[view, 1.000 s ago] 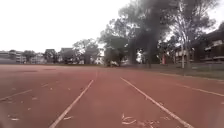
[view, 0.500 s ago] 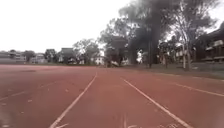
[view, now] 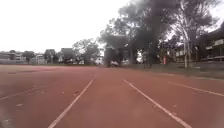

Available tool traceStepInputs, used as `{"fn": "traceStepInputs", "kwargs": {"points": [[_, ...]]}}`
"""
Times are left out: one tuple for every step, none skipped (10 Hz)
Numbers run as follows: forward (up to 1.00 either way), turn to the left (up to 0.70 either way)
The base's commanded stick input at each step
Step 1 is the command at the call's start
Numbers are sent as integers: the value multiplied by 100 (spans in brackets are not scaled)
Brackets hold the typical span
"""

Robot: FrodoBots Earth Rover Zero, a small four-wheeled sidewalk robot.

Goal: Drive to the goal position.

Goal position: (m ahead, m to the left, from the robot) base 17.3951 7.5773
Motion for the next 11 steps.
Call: {"fn": "traceStepInputs", "kwargs": {"points": [[45,0],[45,0],[45,0],[45,0],[45,0],[45,0],[45,0],[45,0],[45,0],[45,0],[45,0]]}}
